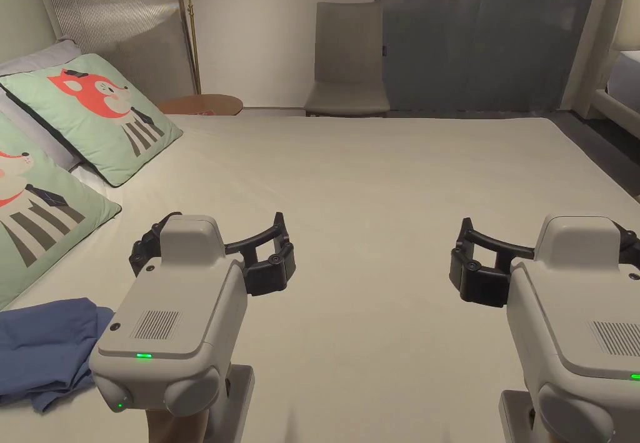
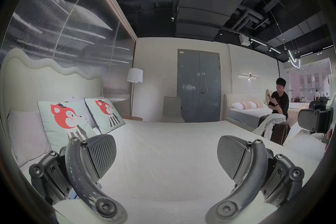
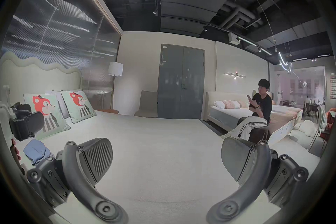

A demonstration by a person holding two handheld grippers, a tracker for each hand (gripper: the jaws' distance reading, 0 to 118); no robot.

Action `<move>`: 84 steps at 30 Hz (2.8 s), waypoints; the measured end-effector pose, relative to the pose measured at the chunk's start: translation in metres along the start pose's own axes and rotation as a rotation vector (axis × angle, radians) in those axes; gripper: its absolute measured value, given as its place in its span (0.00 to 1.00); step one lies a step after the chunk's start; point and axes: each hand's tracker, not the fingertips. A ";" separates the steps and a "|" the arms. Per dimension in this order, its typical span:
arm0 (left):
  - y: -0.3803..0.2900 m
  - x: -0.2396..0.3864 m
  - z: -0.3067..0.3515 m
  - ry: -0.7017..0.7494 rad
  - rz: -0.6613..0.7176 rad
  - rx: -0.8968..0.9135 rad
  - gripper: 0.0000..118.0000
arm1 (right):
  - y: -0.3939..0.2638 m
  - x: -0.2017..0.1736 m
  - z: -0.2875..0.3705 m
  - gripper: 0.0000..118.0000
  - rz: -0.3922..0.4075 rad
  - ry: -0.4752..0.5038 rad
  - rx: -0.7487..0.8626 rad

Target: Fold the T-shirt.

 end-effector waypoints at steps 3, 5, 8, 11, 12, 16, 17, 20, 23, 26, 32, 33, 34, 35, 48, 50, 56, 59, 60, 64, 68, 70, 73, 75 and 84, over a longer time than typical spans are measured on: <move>0.001 -0.001 0.000 -0.003 0.002 -0.003 0.94 | 0.000 -0.001 0.000 0.99 0.004 0.000 0.001; 0.002 -0.001 0.001 0.000 0.004 -0.002 0.94 | 0.001 -0.001 0.000 0.99 0.006 0.000 0.000; 0.002 -0.002 0.001 0.000 0.008 -0.003 0.94 | 0.000 -0.001 0.000 0.99 0.004 0.001 -0.001; 0.003 -0.002 0.001 0.000 0.010 -0.003 0.94 | 0.000 -0.002 -0.001 0.99 0.004 0.002 -0.001; 0.003 -0.002 0.001 -0.001 0.008 -0.004 0.94 | 0.000 -0.001 0.000 0.99 0.004 0.003 0.000; 0.004 -0.001 0.003 0.001 0.001 -0.001 0.94 | 0.001 -0.002 0.000 0.99 0.005 0.004 0.003; 0.004 -0.001 0.003 0.001 0.000 -0.001 0.94 | 0.001 -0.002 0.001 1.00 0.005 0.005 0.004; 0.003 -0.003 0.001 0.000 0.002 -0.001 0.94 | 0.004 -0.002 0.003 0.99 0.005 0.004 0.008; 0.003 -0.003 0.002 0.000 -0.002 0.000 0.94 | 0.005 -0.002 0.003 0.99 0.004 0.004 0.010; 0.004 -0.003 0.002 -0.001 -0.002 0.002 0.94 | 0.004 -0.002 0.002 1.00 0.003 0.003 0.011; 0.004 -0.002 0.003 -0.004 -0.008 -0.001 0.94 | 0.007 0.000 0.005 0.99 0.005 0.002 0.011; 0.004 -0.002 0.003 -0.004 -0.008 -0.002 0.94 | 0.007 0.000 0.005 0.99 0.005 0.001 0.010; 0.004 -0.002 0.002 -0.004 -0.008 -0.003 0.94 | 0.007 0.000 0.005 1.00 0.004 0.002 0.010; 0.002 -0.002 0.001 -0.005 -0.007 -0.004 0.94 | 0.007 0.000 0.005 1.00 0.003 0.003 0.009; 0.004 -0.001 0.002 -0.005 -0.010 -0.008 0.94 | 0.005 0.003 0.001 0.99 0.000 0.006 0.002; 0.004 -0.001 0.002 -0.004 -0.012 -0.009 0.94 | 0.005 0.003 0.001 1.00 0.000 0.007 0.004; 0.003 -0.002 0.001 -0.002 -0.010 -0.009 0.94 | 0.004 0.003 0.001 1.00 0.000 0.005 0.003; 0.003 -0.002 0.001 -0.003 -0.011 -0.009 0.94 | 0.004 0.003 0.001 0.99 0.003 0.003 0.001; 0.003 -0.002 0.001 -0.003 -0.011 -0.009 0.94 | 0.003 0.002 0.000 1.00 0.003 0.004 -0.001; 0.001 -0.003 -0.001 -0.003 -0.012 -0.010 0.94 | 0.003 0.002 0.000 1.00 0.001 0.004 -0.001; 0.001 -0.004 -0.001 -0.001 -0.013 -0.010 0.94 | 0.004 0.000 0.001 1.00 0.001 0.006 -0.001; 0.000 -0.004 -0.001 -0.001 -0.015 -0.010 0.94 | 0.004 -0.001 0.001 1.00 0.002 0.005 -0.002; 0.001 -0.004 0.000 0.001 -0.018 -0.009 0.94 | 0.004 -0.001 0.002 1.00 0.002 0.006 0.000; 0.001 -0.004 0.000 0.001 -0.018 -0.008 0.94 | 0.004 -0.002 0.002 1.00 0.002 0.007 0.001; 0.005 -0.004 0.003 0.002 -0.017 -0.007 0.94 | 0.003 0.000 -0.002 1.00 0.002 0.012 -0.014</move>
